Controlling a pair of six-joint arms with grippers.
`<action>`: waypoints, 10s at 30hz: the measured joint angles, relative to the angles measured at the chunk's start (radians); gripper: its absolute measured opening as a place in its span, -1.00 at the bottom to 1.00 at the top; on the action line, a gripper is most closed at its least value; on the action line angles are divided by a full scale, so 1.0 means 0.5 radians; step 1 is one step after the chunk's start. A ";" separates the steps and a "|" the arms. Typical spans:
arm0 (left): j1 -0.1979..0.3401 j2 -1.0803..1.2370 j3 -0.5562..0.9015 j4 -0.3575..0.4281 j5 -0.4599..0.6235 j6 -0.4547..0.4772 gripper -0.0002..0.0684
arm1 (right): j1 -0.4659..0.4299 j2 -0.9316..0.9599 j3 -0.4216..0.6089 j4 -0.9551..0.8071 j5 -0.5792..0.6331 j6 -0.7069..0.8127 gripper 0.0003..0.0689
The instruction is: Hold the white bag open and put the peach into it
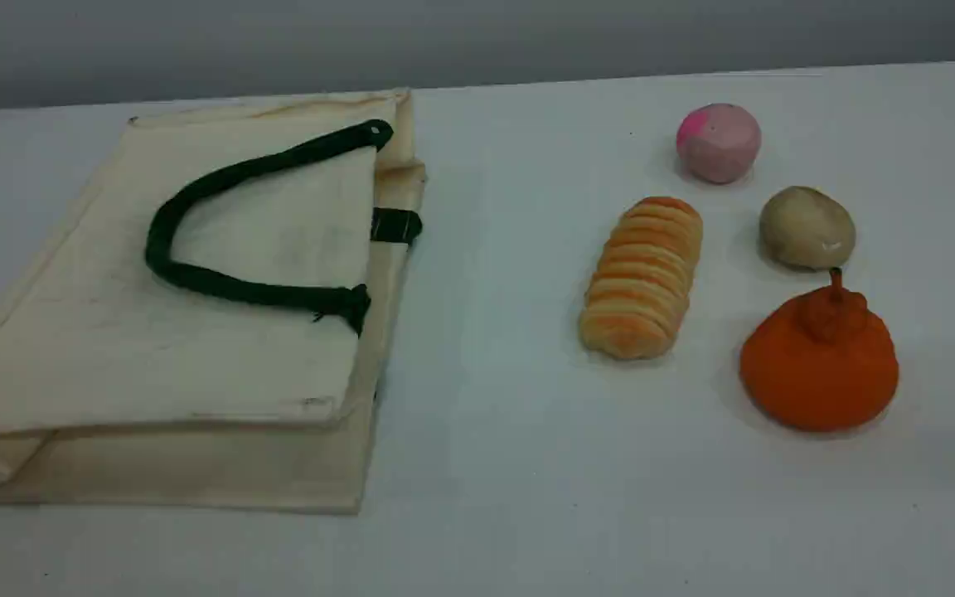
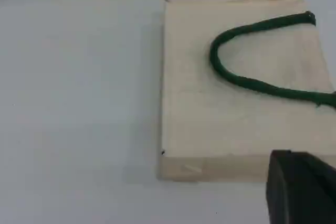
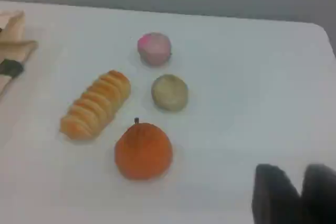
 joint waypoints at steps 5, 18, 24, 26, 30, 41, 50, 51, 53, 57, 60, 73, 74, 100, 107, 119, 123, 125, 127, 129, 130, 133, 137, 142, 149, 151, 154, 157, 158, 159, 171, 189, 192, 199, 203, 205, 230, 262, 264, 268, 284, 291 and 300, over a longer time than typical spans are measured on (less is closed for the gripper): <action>0.000 0.000 0.000 0.000 0.000 0.000 -0.91 | 0.000 0.000 0.000 0.000 0.000 0.000 -0.67; 0.000 0.000 0.000 0.000 0.000 0.000 -0.91 | 0.000 0.000 0.000 0.000 0.000 0.000 -0.67; 0.000 0.000 0.000 0.000 0.000 0.000 -0.91 | 0.000 0.000 0.000 0.000 0.000 0.003 -0.67; 0.000 0.000 0.000 0.000 0.000 0.000 -0.91 | 0.000 0.000 0.000 0.000 0.000 0.003 -0.67; 0.000 0.000 0.000 0.000 0.000 0.000 -0.91 | 0.000 0.000 0.000 0.000 0.000 0.001 -0.67; -0.002 0.046 -0.005 0.000 0.000 0.000 -0.91 | 0.004 0.000 -0.009 0.014 -0.002 -0.001 -0.66; -0.002 0.644 -0.196 0.000 -0.331 0.003 -0.90 | 0.004 0.483 -0.304 0.069 -0.344 0.002 -0.66; -0.002 0.744 -0.229 0.002 -0.372 0.003 -0.90 | 0.004 0.557 -0.341 0.085 -0.382 0.002 -0.65; -0.002 0.947 -0.305 0.001 -0.449 0.003 -0.90 | 0.005 0.735 -0.418 0.118 -0.458 0.005 -0.65; -0.002 1.282 -0.452 0.005 -0.525 0.064 -0.89 | 0.005 1.030 -0.477 0.164 -0.560 0.000 -0.65; -0.002 1.449 -0.505 0.005 -0.566 0.135 -0.88 | 0.005 1.144 -0.477 0.164 -0.574 -0.001 -0.64; -0.002 1.471 -0.505 -0.033 -0.692 0.151 0.36 | 0.005 1.141 -0.477 0.178 -0.589 0.018 0.42; -0.002 1.469 -0.505 -0.060 -0.709 0.136 0.47 | 0.005 1.141 -0.475 0.182 -0.603 0.016 0.51; -0.002 2.689 -0.837 -0.221 -0.878 0.086 0.64 | 0.005 1.622 -0.756 0.273 -0.815 0.016 0.65; -0.002 2.960 -0.950 -0.221 -0.884 0.084 0.64 | 0.005 2.152 -1.014 0.271 -0.594 0.017 0.65; -0.046 3.445 -1.121 -0.203 -0.977 0.091 0.64 | 0.005 2.467 -1.014 0.264 -0.728 0.016 0.65; -0.142 3.608 -1.186 -0.199 -1.063 0.109 0.64 | 0.005 2.467 -1.014 0.266 -0.728 0.016 0.65; -0.186 3.681 -1.237 -0.197 -1.070 0.107 0.64 | 0.005 2.467 -1.014 0.266 -0.728 0.016 0.65; -0.231 3.757 -1.294 -0.196 -1.060 0.102 0.64 | 0.005 2.467 -1.014 0.266 -0.728 0.016 0.65; -0.266 3.822 -1.345 -0.196 -1.029 0.092 0.64 | 0.005 2.467 -1.014 0.266 -0.728 0.016 0.65; -0.282 3.855 -1.369 -0.196 -1.023 0.082 0.64 | 0.005 2.467 -1.014 0.266 -0.728 0.014 0.65; -0.289 3.927 -1.413 -0.193 -1.016 0.038 0.64 | 0.005 2.467 -1.014 0.266 -0.728 0.014 0.65; -0.283 3.978 -1.413 -0.136 -1.006 0.015 0.64 | 0.005 2.466 -1.014 0.266 -0.726 0.014 0.65; -0.283 4.024 -1.413 -0.136 -1.028 -0.005 0.64 | 0.005 2.466 -1.014 0.266 -0.726 0.014 0.65; -0.283 4.074 -1.413 -0.145 -1.073 -0.007 0.52 | 0.005 2.466 -1.014 0.274 -0.726 0.017 0.65; -0.283 4.074 -1.413 -0.151 -1.080 -0.007 0.49 | 0.005 2.466 -1.014 0.274 -0.726 0.017 0.65; -0.283 4.083 -1.413 -0.152 -1.094 -0.007 0.49 | 0.005 2.466 -1.014 0.274 -0.726 0.015 0.65; -0.283 4.087 -1.413 -0.152 -1.121 -0.007 0.48 | 0.005 2.466 -1.014 0.274 -0.726 0.015 0.65; -0.283 4.087 -1.413 -0.152 -1.131 -0.007 0.48 | 0.005 2.466 -1.014 0.274 -0.726 0.018 0.65; -0.283 4.087 -1.413 -0.152 -1.133 -0.007 0.48 | 0.005 2.466 -1.014 0.274 -0.726 0.018 0.65; -0.283 4.145 -1.413 -0.153 -1.161 -0.007 0.47 | 0.005 2.466 -1.014 0.274 -0.722 0.018 0.65; -0.283 4.145 -1.413 -0.157 -1.153 0.062 -0.56 | 0.005 2.466 -1.014 0.274 -0.720 0.014 0.65; -0.283 4.145 -1.429 -0.155 -1.112 0.080 -0.58 | 0.005 2.466 -1.014 0.274 -0.720 0.018 0.65; -0.283 4.145 -1.704 -0.148 -0.725 0.305 -0.58 | 0.005 2.466 -1.014 0.274 -0.718 0.018 0.65; -0.283 4.145 -1.954 -0.148 -0.400 0.454 -0.58 | 0.005 2.466 -1.014 0.274 -0.718 0.016 0.65; -0.283 4.145 -2.087 -0.159 -0.224 0.528 -0.58 | 0.005 2.466 -1.014 0.274 -0.720 0.016 0.65; -0.339 4.023 -2.726 -0.533 0.278 0.983 -0.59 | 0.005 2.476 -1.014 0.263 -0.788 -0.002 0.65; -0.706 3.629 -2.706 -0.612 0.284 1.188 -0.72 | 0.005 2.508 -1.014 0.258 -0.795 -0.024 0.65; -0.747 3.629 -2.706 -0.617 0.282 1.188 -0.72 | 0.005 2.514 -1.014 0.258 -0.795 -0.025 0.65; -0.831 3.629 -2.706 -0.613 0.282 1.212 -0.72 | 0.005 2.516 -1.014 0.258 -0.795 -0.040 0.65; -0.844 3.490 -2.706 -0.644 0.284 1.248 -0.72 | 0.005 2.569 -1.014 0.258 -0.856 -0.063 0.65; -0.844 3.474 -2.703 -0.642 0.282 1.240 -0.72 | 0.005 2.759 -1.014 0.258 -0.887 -0.092 0.65; -0.844 3.421 -2.703 -0.621 0.282 1.200 -0.72 | 0.005 3.003 -1.194 0.258 -0.939 -0.107 0.65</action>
